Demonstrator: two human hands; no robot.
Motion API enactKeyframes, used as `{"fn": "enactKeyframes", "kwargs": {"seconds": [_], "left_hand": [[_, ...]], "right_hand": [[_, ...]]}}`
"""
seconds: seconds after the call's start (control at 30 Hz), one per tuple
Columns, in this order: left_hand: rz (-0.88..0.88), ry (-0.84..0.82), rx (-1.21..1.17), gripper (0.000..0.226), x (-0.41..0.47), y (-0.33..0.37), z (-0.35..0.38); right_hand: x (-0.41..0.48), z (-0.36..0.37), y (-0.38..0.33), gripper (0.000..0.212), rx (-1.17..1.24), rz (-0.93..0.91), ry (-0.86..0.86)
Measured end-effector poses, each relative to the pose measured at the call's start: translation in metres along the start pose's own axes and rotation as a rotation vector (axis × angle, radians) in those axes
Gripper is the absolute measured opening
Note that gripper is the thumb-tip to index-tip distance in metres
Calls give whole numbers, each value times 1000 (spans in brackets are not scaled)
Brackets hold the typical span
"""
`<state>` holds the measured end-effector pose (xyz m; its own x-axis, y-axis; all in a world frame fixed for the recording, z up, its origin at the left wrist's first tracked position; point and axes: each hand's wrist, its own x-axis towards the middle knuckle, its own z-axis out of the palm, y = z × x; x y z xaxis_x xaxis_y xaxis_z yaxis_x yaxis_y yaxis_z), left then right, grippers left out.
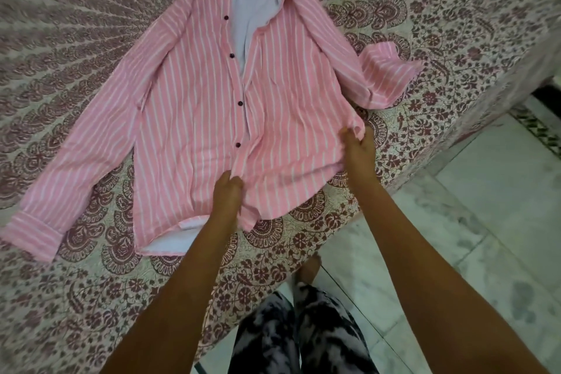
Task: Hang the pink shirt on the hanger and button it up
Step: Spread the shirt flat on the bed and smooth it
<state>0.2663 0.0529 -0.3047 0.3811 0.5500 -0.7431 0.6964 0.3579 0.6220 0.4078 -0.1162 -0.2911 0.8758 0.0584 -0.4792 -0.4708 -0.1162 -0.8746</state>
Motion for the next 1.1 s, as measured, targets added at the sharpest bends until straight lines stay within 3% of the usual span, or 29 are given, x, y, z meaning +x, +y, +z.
{"fn": "enactKeyframes", "kwargs": {"seconds": [0.1, 0.17, 0.23, 0.27, 0.37, 0.43, 0.5, 0.57, 0.63, 0.73, 0.9, 1.03, 1.1], "left_hand": [[-53, -6, 137, 38, -4, -12, -5], [-60, -143, 381, 43, -8, -23, -9], [-8, -332, 726, 46, -12, -34, -11], [56, -347, 851, 42, -14, -38, -11], [225, -90, 796, 18, -19, -40, -17], [292, 155, 738, 16, -21, -43, -25], [355, 334, 808, 10, -19, -51, -37], [324, 345, 870, 26, -14, -60, -49], [238, 224, 949, 38, -11, -69, -60], [174, 115, 1143, 51, -9, -85, -71], [208, 273, 1309, 50, -4, -105, -98], [338, 280, 1216, 27, -2, -110, -119], [371, 246, 1159, 21, -5, -114, -129]], "right_hand": [[-11, -15, 18, 62, -167, 174, -48], [-16, -32, 40, 82, -399, 316, -178], [-21, -49, 62, 64, -615, 362, -205], [-23, -57, 71, 48, -651, 350, -107], [-32, -72, 81, 32, -522, 217, 247], [-37, -67, 83, 26, -470, 122, 294], [-45, -54, 84, 15, -569, 92, 312], [-53, -41, 88, 42, -800, -46, 358], [-61, -30, 95, 60, -1028, -279, 265], [-74, -15, 104, 71, -1258, -492, -30], [-80, 1, 118, 52, -1456, -799, -371], [-79, 11, 115, 19, -1420, -672, -527], [-78, 16, 113, 15, -1375, -604, -584]]}}
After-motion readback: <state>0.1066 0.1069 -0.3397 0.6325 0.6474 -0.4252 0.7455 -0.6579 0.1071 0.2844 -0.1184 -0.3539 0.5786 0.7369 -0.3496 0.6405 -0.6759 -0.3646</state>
